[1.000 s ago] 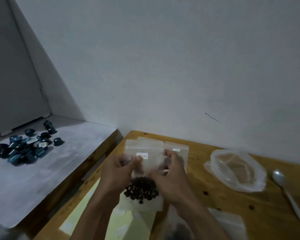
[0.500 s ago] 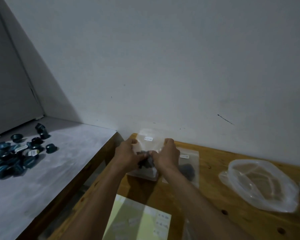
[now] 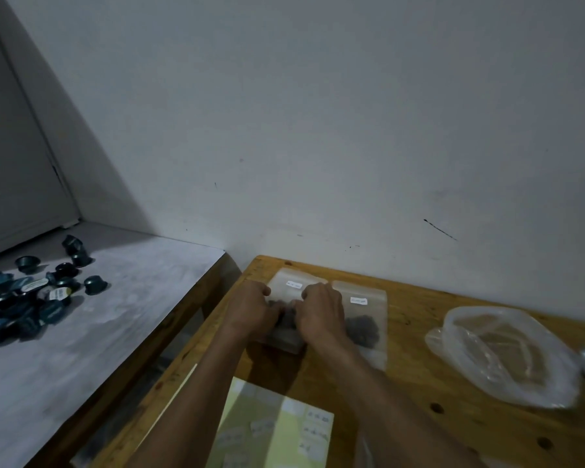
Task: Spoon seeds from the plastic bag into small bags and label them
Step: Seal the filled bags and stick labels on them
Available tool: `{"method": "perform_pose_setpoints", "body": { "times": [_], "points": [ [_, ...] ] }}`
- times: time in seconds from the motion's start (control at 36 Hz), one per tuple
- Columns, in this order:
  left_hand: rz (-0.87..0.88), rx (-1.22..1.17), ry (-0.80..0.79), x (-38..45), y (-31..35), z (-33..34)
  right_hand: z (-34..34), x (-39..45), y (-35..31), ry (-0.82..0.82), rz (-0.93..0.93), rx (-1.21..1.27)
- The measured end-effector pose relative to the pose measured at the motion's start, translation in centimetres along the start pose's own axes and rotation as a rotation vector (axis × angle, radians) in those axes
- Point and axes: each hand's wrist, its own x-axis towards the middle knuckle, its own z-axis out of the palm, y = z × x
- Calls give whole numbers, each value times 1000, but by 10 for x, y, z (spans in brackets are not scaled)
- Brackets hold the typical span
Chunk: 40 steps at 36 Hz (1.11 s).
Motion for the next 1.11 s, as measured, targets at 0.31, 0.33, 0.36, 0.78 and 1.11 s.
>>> {"method": "perform_pose_setpoints", "body": {
  "times": [0.31,0.33,0.36,0.78,1.11],
  "points": [
    [9,17,42,-33,2,-11,-34,-27,8,-42,-68,195],
    [14,25,57,-38,4,-13,-39,-31,11,-31,-68,212],
    [28,40,75,-44,5,-14,-46,-36,13,-18,-67,220],
    [217,32,-32,-173,52,30,-161,-145,110,-131,-14,102],
    [300,288,-49,-230,78,81,-161,-197,157,-150,200,-124]
  ]
}}
